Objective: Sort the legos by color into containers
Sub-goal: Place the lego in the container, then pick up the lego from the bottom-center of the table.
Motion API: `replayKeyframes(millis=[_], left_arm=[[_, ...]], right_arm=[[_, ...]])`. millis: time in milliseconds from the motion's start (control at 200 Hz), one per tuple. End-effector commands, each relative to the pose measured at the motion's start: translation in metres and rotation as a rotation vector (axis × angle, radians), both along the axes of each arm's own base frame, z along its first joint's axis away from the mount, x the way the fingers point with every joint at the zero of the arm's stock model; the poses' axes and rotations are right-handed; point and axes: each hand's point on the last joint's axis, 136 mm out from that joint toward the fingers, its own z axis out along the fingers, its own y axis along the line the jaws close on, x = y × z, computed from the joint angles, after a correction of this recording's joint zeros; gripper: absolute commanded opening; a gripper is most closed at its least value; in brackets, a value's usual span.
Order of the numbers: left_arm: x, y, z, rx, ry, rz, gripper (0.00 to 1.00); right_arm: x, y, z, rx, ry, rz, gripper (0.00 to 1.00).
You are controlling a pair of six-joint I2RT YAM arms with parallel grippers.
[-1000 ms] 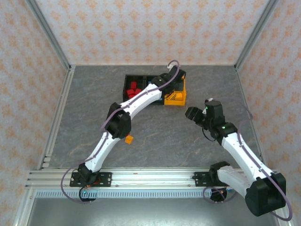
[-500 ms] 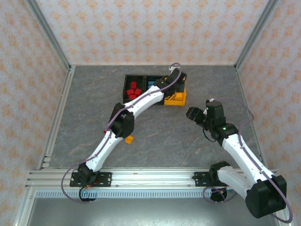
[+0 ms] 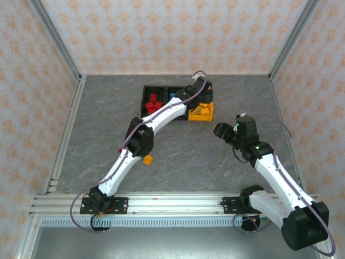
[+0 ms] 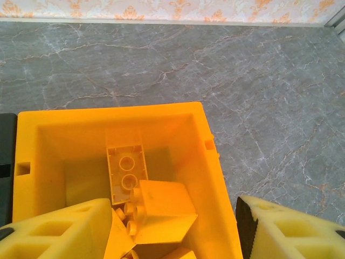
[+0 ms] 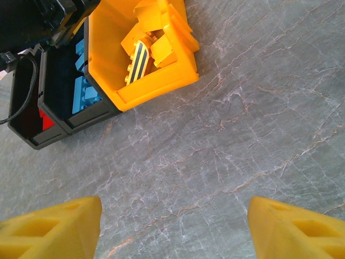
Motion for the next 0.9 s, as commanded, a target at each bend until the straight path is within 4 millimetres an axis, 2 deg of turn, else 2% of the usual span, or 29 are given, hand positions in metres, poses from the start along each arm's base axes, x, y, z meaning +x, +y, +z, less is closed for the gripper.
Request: replayKeyframes(millis=[0, 135, 215, 250, 285, 295, 315, 511, 591, 776, 896], left_arm=[[-0.018, 0.002, 0.071, -0.047, -0.064, -0.029, 0.65], [-0.051, 0.023, 0.094, -0.055, -0.056, -0.047, 0.68], [-0.074, 0.046, 0.098, -0.041, -0.049, -0.035, 0.7], [-0.084, 0.057, 0.108, -0.043, -0.06, -0.024, 0.7], [-0.096, 0.07, 0.109, -0.035, -0.057, -0.014, 0.71], [-0.098, 0.073, 0.103, -0.027, -0.048, -0.011, 0.71], [-0.106, 0.081, 0.115, -0.039, -0.063, -0.006, 0.71], [-0.165, 0.161, 0.075, -0.02, 0.036, 0.111, 0.7], [-0.191, 0.194, 0.054, -0.035, 0.084, 0.161, 0.7], [-0.252, 0.262, 0.024, -0.103, 0.154, 0.293, 0.71], [-0.283, 0.295, 0.002, -0.14, 0.206, 0.372, 0.72]], right_arm=[[0.003, 0.003, 0.01, 0.011, -0.038, 0.024, 0.72], [0.004, 0.012, 0.022, 0.012, -0.069, 0.096, 0.72], [0.004, 0.021, 0.031, 0.015, -0.094, 0.145, 0.73], [0.003, 0.028, 0.034, 0.02, -0.101, 0.176, 0.74], [0.002, 0.036, 0.037, 0.024, -0.109, 0.209, 0.74], [0.001, 0.038, 0.038, 0.024, -0.111, 0.215, 0.74], [0.001, 0.041, 0.039, 0.02, -0.112, 0.227, 0.74], [-0.007, 0.081, 0.051, 0.006, -0.17, 0.368, 0.73], [-0.012, 0.105, 0.044, -0.014, -0.145, 0.448, 0.73], [-0.037, 0.174, 0.026, -0.061, -0.118, 0.665, 0.72], [-0.047, 0.213, 0.009, -0.112, -0.098, 0.772, 0.72]])
